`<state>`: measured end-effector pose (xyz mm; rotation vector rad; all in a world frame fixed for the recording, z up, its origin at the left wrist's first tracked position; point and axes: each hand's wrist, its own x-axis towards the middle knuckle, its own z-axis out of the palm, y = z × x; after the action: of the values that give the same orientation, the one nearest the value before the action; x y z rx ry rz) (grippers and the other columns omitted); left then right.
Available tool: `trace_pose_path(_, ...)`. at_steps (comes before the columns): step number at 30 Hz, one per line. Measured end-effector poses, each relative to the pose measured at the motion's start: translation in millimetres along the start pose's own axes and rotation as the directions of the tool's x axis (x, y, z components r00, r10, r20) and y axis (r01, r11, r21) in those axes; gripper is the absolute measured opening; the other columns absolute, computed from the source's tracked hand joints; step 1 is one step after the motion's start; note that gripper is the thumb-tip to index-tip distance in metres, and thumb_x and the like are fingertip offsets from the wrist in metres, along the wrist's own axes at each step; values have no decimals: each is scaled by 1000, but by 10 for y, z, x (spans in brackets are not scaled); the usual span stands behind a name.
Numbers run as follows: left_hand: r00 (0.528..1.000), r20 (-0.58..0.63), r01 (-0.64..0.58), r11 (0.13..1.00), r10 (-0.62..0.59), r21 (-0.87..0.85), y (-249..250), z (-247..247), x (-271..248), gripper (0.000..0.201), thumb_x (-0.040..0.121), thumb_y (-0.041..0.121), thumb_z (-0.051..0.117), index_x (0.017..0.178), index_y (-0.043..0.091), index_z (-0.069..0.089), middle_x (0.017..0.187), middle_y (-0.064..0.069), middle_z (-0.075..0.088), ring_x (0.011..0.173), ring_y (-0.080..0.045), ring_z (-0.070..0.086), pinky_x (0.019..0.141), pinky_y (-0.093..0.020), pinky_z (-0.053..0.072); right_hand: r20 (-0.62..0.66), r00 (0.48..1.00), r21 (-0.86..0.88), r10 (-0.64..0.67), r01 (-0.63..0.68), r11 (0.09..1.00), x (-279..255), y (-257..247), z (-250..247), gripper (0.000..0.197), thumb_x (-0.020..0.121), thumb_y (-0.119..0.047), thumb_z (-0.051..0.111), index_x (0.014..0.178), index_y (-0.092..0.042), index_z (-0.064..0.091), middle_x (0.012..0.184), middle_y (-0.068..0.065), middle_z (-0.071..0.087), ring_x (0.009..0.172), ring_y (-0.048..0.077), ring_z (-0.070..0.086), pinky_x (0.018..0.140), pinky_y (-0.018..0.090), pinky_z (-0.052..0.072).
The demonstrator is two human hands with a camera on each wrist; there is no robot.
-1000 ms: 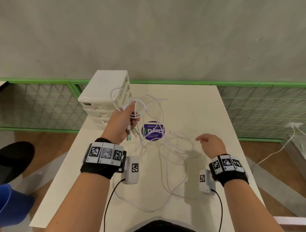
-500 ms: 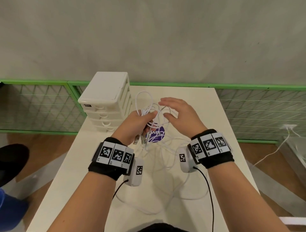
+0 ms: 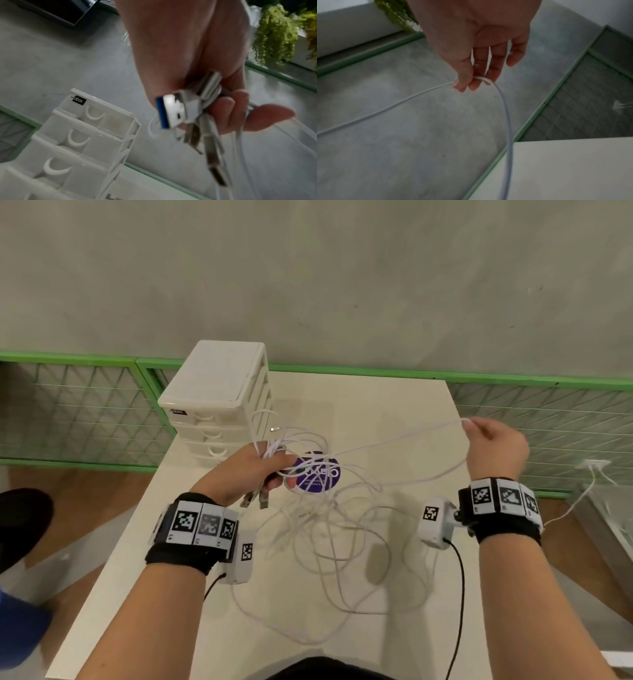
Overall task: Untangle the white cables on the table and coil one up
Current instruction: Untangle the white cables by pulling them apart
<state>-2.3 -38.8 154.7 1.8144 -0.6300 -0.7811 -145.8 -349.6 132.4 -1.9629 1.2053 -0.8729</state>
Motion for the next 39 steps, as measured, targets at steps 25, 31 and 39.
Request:
trace_pose_path(25, 980, -155, 145, 983, -127, 114, -21, -313, 55, 29, 96, 17, 50, 69, 8, 56, 57, -8, 59, 43, -16, 43, 44, -27, 35, 53, 991, 322, -120, 96, 942, -176, -312, 213, 18, 94, -20, 53, 101, -19, 70, 67, -6, 59, 53, 3, 50, 57, 16, 41)
trace_pose_path(31, 991, -132, 56, 991, -40, 121, 114, -41, 143, 33, 94, 23, 51, 63, 15, 52, 52, -4, 57, 47, -21, 45, 49, -30, 37, 355, 855, -47, -378, 420, 906, -399, -303, 400, 66, 87, -21, 64, 145, -21, 32, 150, 5, 35, 139, 23, 27, 115, 37, 20)
trace_pose_path(39, 987, -155, 57, 994, -42, 90, 165, 128, 204, 41, 91, 43, 60, 67, 10, 58, 52, -6, 54, 40, -19, 46, 43, -21, 37, 640, 586, 348, -497, 356, 867, -795, -589, 590, 13, 88, -13, 62, 84, -21, 72, 80, -14, 68, 74, -6, 57, 74, 14, 42)
